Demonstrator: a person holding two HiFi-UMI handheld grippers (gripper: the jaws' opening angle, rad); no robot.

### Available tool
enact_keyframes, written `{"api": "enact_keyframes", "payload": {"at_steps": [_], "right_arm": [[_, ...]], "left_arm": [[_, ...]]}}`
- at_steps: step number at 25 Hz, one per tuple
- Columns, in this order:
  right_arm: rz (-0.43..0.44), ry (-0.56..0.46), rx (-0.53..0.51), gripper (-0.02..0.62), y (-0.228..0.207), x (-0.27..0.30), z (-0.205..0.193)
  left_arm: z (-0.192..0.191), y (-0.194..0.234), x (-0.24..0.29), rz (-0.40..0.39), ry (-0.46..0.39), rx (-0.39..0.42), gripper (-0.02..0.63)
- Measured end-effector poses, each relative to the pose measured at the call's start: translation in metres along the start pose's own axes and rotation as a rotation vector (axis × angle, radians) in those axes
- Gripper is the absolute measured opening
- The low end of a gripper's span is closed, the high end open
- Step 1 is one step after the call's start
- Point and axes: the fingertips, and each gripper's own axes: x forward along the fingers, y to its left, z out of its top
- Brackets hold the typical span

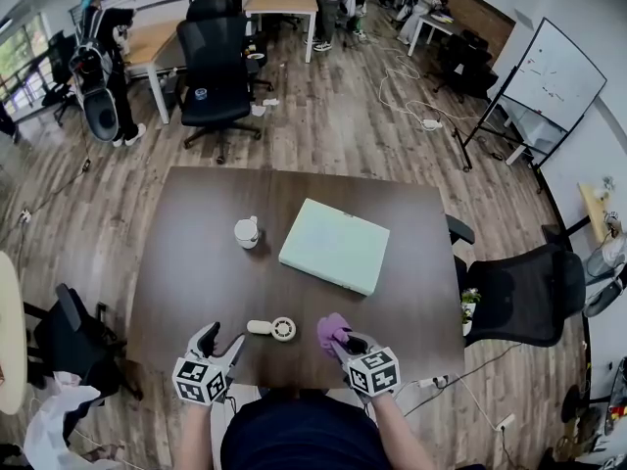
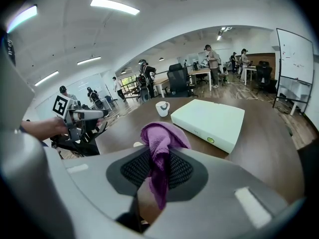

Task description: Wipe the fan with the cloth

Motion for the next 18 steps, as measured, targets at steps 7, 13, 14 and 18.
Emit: {"api": "enact_keyframes", "payload": {"at_steps": [7,13,14,18], "right_arm": [[0.003,-0.023,-0.012,0.085,0.005,-0.002,0.010],[0.010,-0.025,-0.008,0.084,0.006,-0.002,0.009],[0.011,-0.022,-0.008,0.084,0.005,-0.002,0.008],[0.009,-0.019,-0.004,0.084,0.003,-0.004,0.004]], "left_arm": [[-0.008,-0.009,-0.002,-0.005,0.011,-0.005,0.209],[-0.014,-0.010,-0.003,0.002,0.027,-0.008,-0.003],[-0.016,-0.012,-0.001,-0.002,0.034,-0.007,-0.004],[-0.018,-0.017,0.002,-0.012,0.051,-0.003,-0.003]]}}
